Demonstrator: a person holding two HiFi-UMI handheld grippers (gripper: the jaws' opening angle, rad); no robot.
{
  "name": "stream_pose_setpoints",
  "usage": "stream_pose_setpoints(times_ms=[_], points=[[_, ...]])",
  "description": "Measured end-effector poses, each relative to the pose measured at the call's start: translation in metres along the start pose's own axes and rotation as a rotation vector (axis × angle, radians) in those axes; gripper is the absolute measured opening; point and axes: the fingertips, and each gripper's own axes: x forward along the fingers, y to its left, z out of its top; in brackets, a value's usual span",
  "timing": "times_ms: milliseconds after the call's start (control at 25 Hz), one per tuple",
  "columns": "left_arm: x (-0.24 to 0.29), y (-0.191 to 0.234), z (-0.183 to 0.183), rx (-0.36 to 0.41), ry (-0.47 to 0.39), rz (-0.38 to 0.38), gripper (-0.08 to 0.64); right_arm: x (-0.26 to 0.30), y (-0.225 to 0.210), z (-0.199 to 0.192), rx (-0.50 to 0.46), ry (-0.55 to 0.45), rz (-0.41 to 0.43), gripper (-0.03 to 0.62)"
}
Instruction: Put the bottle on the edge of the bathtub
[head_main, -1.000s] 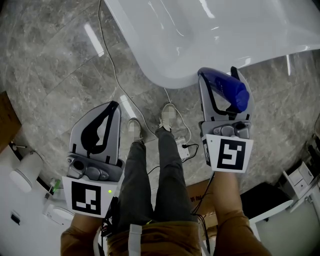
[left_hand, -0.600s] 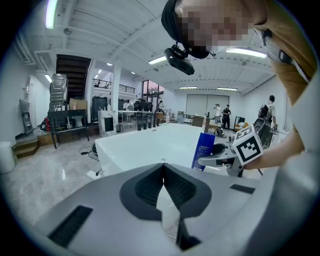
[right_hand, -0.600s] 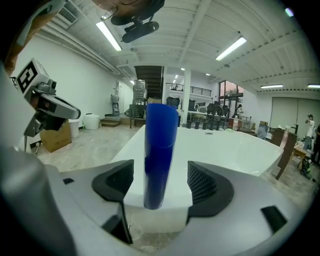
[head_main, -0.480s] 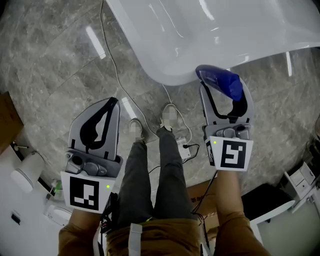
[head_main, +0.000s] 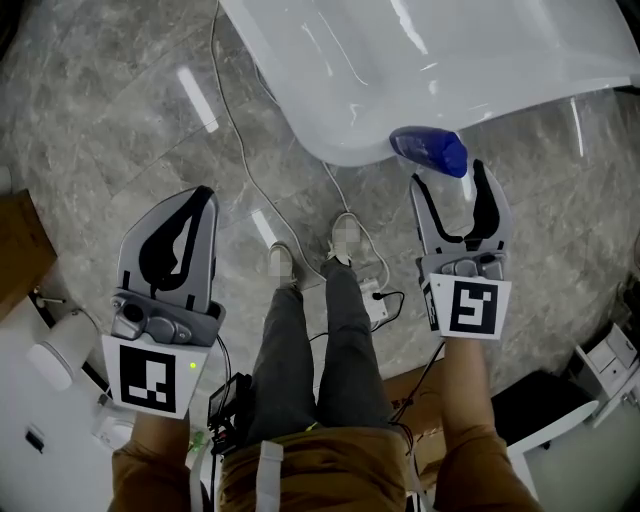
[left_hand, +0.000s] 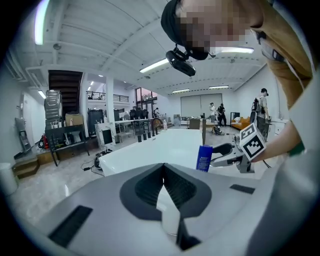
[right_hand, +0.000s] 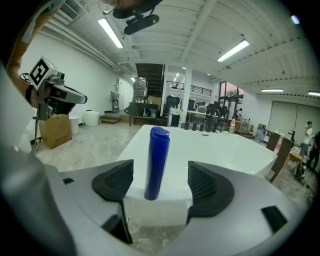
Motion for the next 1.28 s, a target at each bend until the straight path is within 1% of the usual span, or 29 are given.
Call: stream_pose_setpoints(times_ms=[160,320,440,560,640,960,1280], points=[[-0.013,0.008,0.015,-0.018,-0.035,0.029,0.006,-0.012,0.001,0.003,-0.012,0.014,-0.007,0.326],[-0.026,0.018,0.036,-0.022,-0.094,0.056,0.006,-0.027,0.003,0.010,-0.030,0.024,-0.013,0.325],[-0.034,0.022,0.046,-0.022,-0.111,0.052,0.006,-0.040,0.001,0.018,-0.047,0.021,-0.031,0.325],[-0.043,0.027,0.055,-0.071,-0.132,0.046,0.006,-0.053,-0.002,0.024,-0.055,0.027,-0.048,0.325],[-0.047,0.028,0.064,-0.085,-0.150,0.046,0.006,-0.061,-0.005,0.028,-0.060,0.034,-0.063,0.325],[-0.066,0.023,0.097,-0.076,-0.195,0.030,0.006,-0.099,-0.012,0.051,-0.056,0.033,-0.109,0.325],[-0.087,0.012,0.115,-0.074,-0.213,0.029,0.006,-0.131,-0.022,0.073,-0.005,0.025,-0.170,0.325]])
